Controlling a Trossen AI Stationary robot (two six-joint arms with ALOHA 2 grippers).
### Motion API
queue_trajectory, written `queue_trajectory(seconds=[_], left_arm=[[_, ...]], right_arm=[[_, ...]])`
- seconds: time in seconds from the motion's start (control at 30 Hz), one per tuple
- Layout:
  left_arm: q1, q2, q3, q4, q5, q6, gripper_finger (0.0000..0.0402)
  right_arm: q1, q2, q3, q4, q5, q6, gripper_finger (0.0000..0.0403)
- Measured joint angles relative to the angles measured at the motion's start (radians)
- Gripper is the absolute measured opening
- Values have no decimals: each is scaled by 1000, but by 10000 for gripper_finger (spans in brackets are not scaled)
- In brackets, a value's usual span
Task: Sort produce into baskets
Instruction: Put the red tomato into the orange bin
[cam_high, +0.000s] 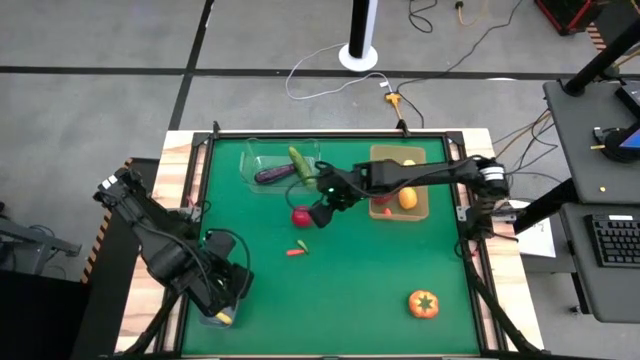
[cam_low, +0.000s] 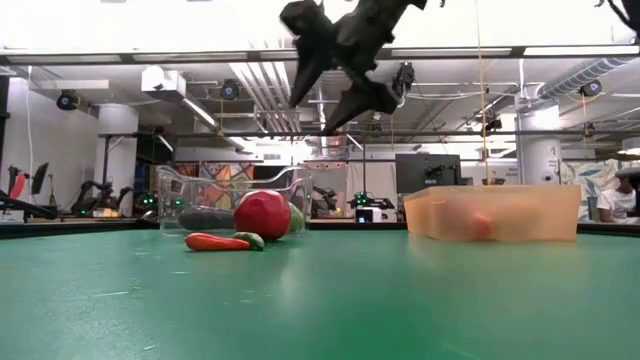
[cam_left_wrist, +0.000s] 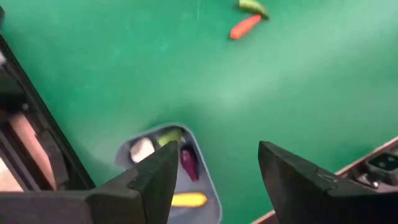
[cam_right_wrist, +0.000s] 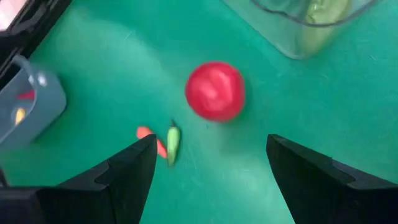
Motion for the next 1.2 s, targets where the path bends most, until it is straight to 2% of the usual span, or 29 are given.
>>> queue_trajectory(seconds=[0.13,0.3,0.43,0.53,0.73,0.9,1.2], left_arm=[[0,0,8,-37,-54,1,205],[1,-2,1,-35,-69,53,205],[1,-2,0,-35,-78,59,205],[1,-2,-1,-35,-79,73,205],[0,-2,-2,-35,-80,75,205],[0,-2,-2,-35,-80,79,205],[0,-2,-3,-35,-103,63,205]], right_arm=[[0,78,57,26,13,24,294],[0,165,122,7,3,36,301],[-1,222,154,2,-98,147,302],[-7,255,169,-2,-151,159,303],[-7,259,173,1,-19,206,297],[-6,275,172,27,-8,208,299],[-4,330,170,66,80,196,307]])
